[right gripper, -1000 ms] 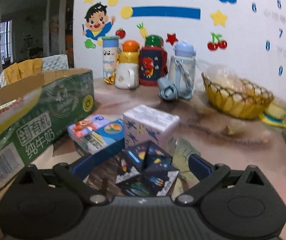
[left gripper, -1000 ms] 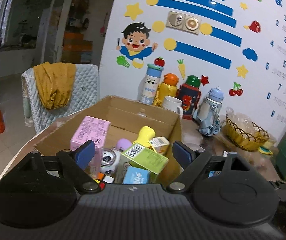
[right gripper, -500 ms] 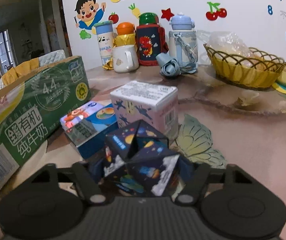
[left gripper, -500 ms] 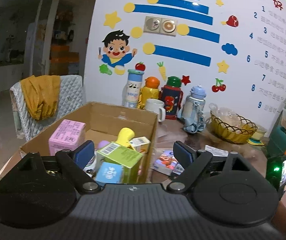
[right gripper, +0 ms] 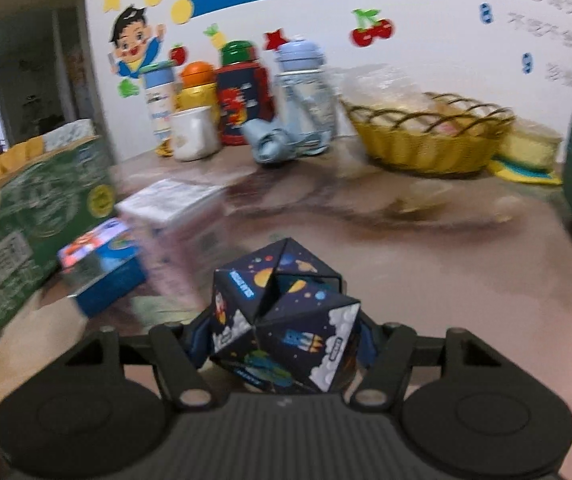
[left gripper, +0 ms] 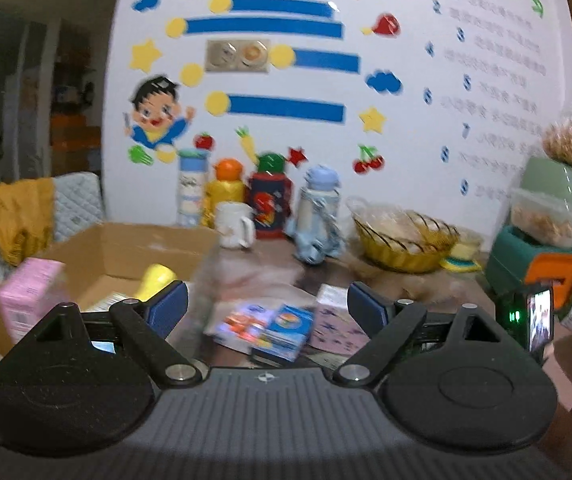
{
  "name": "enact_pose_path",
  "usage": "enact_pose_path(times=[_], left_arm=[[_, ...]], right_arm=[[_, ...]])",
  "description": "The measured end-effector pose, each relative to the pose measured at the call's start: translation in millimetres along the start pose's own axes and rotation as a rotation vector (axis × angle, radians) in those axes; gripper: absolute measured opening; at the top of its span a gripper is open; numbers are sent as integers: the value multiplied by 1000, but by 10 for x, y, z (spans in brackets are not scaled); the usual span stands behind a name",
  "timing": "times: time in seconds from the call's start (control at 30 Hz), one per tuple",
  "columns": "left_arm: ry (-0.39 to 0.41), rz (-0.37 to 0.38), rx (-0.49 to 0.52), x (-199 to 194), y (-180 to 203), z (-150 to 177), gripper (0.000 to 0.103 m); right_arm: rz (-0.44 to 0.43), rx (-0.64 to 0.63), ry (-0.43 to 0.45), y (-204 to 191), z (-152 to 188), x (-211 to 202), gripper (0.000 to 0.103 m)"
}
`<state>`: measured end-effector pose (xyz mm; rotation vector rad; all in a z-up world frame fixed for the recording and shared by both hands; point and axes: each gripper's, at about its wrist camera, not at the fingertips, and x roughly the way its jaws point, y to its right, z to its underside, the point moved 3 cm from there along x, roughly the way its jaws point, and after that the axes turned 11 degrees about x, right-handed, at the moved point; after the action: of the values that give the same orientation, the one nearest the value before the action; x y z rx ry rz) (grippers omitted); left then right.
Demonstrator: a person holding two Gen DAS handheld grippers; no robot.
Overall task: Organize rigid objects
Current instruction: 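Grasp the white airplane-print box with the left tool while the right grasps the space-print cube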
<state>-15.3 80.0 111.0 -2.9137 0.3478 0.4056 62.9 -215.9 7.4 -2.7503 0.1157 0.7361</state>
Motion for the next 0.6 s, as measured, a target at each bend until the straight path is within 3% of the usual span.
enact_pose_path(times=[0.17, 0.3, 0.6], left_arm=[[-28, 42, 54, 461, 309, 68, 103], [-48, 87, 123, 906, 604, 147, 103], [-88, 114, 229, 1709, 920, 285, 103]], right_arm=[[61, -8, 29, 267, -127, 60, 66], [15, 81, -4, 445, -174, 102, 66], [-25, 95, -11, 473, -178, 105, 66]])
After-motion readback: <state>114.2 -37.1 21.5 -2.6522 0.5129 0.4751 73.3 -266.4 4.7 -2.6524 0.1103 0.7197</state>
